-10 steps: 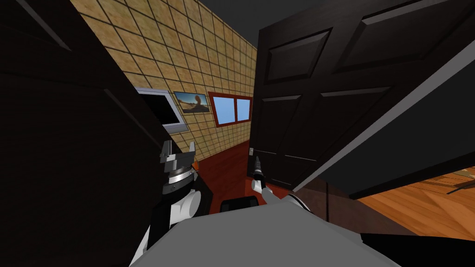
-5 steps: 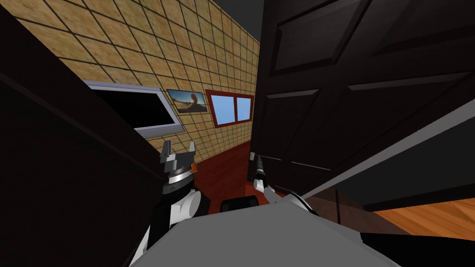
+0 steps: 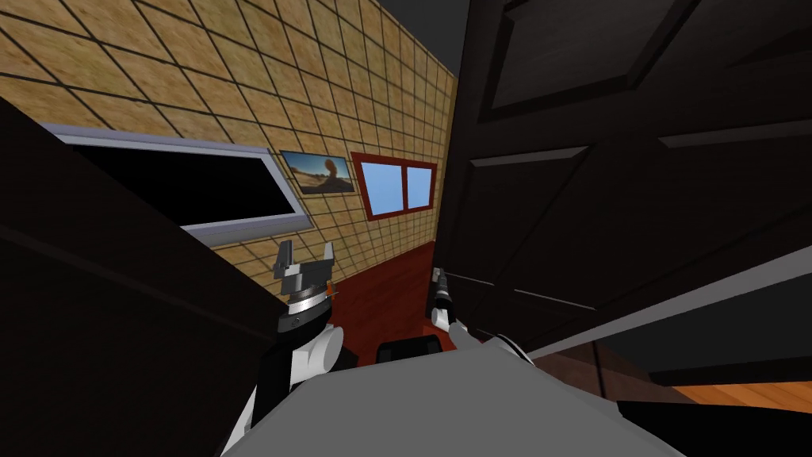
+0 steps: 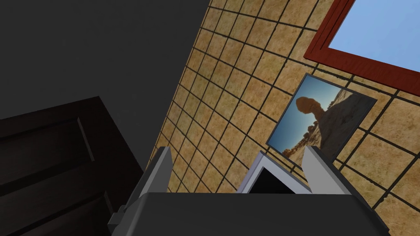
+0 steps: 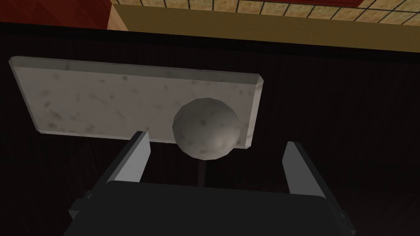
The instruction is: Push the door open
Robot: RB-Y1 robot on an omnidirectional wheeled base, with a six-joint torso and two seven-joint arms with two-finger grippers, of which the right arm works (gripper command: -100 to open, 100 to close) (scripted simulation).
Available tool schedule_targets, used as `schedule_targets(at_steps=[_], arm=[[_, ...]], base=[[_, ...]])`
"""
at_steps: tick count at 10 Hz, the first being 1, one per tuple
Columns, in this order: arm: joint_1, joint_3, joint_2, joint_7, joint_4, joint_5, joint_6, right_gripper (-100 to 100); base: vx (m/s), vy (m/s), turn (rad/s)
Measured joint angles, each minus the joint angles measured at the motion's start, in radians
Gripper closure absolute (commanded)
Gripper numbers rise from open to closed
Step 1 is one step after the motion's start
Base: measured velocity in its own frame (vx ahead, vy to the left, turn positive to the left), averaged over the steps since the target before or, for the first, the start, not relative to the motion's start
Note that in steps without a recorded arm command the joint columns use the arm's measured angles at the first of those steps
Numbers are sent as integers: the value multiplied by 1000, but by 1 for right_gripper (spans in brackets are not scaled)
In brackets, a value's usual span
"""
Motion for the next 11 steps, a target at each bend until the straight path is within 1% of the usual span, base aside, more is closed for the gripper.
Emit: schedule_targets(at_steps=[2, 3, 8, 9, 10, 11], arm=[[-17, 2, 3, -13, 30, 1, -13, -100], [-18, 2, 3, -14, 31, 1, -15, 100], [-15, 2, 4, -13, 31, 1, -11, 100], [-15, 2, 4, -13, 31, 1, -11, 100], [-2, -1, 0, -3, 17, -9, -6, 100], [-54, -6, -5, -24, 121, -18, -45, 100]], base=[[3, 2, -1], [0, 0, 0], [0, 0, 0], [92, 29, -15], [166, 30, -58], [140, 1, 5]])
